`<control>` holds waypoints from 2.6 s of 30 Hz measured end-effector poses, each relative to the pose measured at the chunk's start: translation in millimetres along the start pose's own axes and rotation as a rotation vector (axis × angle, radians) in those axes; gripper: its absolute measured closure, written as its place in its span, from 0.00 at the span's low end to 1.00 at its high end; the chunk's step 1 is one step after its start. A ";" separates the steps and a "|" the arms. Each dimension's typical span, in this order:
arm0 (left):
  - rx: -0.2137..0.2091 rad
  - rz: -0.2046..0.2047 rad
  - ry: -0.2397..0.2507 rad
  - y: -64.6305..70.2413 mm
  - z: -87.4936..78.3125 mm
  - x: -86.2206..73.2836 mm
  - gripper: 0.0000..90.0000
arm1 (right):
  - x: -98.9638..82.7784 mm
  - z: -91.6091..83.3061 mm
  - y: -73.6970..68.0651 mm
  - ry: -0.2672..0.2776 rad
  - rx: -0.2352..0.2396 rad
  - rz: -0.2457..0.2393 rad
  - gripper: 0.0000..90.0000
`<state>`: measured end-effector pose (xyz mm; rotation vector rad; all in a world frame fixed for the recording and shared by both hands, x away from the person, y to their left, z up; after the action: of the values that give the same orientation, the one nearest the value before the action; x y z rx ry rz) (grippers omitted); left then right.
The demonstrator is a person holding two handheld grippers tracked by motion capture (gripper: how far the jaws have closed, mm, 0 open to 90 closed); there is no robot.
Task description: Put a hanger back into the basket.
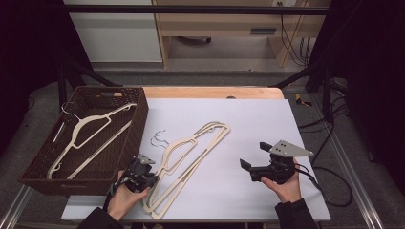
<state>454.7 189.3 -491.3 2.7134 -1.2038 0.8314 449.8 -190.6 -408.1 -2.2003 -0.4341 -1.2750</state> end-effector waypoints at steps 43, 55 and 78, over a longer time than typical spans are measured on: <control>0.171 0.112 0.204 16.3 -59.0 14.2 0.88 | 30.8 127.0 -80.7 -0.070 0.152 0.017 0.17; 0.193 0.136 0.227 21.5 -66.1 17.1 0.88 | 35.3 181.1 -93.6 -0.113 0.133 0.005 0.24; 0.194 0.168 0.226 29.8 -65.2 17.8 0.88 | 28.3 229.2 -102.5 -0.165 0.119 0.018 0.73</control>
<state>414.1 173.7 -431.6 2.5922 -1.3778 1.3000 567.5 30.2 -443.3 -2.2111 -0.5388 -1.0354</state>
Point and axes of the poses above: each handheld gripper's, and its own axes: z roughly forward along the jaws, x roughly out of its top, y roughly to its right, the point moved 4 cm from there along z, roughly forward along the jaws, and after that the axes turned 15 degrees about z, right-handed, at the moved point
